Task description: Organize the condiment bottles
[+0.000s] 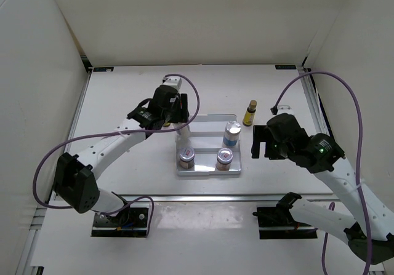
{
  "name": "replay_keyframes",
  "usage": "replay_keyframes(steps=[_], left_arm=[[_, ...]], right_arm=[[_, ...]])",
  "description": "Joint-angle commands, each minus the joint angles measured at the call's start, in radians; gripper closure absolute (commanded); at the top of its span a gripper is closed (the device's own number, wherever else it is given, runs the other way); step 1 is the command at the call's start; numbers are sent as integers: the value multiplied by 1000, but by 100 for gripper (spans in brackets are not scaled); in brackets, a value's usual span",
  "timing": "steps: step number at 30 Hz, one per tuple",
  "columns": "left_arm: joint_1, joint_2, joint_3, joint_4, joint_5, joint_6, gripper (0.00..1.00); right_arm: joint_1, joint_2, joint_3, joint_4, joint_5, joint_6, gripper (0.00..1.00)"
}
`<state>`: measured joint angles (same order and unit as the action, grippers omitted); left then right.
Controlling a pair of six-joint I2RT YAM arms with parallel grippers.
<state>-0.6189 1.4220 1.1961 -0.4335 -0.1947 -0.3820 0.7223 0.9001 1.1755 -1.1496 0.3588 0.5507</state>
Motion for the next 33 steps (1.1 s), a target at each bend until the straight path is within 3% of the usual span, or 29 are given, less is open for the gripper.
replay_keyframes(steps=[1, 18, 21, 26, 28, 29, 31, 33], left_arm=[[-15, -29, -16, 65, 5, -32, 78], [-24, 67, -78, 65, 5, -80, 75], [-24, 87, -78, 65, 14, -80, 70], [-24, 97, -56, 55, 32, -80, 31], [-24, 106, -29, 32, 32, -80, 23], [-24, 106, -20, 9, 23, -80, 13], [-24, 106, 15, -11, 14, -80, 3], [-24, 85, 37, -37, 3, -80, 0]], right_arm=[[3, -36, 1, -51, 31, 23, 0], [3, -36, -10, -61, 31, 41, 0], [3, -46, -10, -71, 31, 51, 0], [3, -66, -10, -71, 22, 51, 0], [3, -66, 4, -84, 0, 51, 0], [3, -66, 19, -96, 0, 51, 0], [3, -66, 29, -108, -11, 51, 0], [3, -66, 52, -119, -11, 51, 0]])
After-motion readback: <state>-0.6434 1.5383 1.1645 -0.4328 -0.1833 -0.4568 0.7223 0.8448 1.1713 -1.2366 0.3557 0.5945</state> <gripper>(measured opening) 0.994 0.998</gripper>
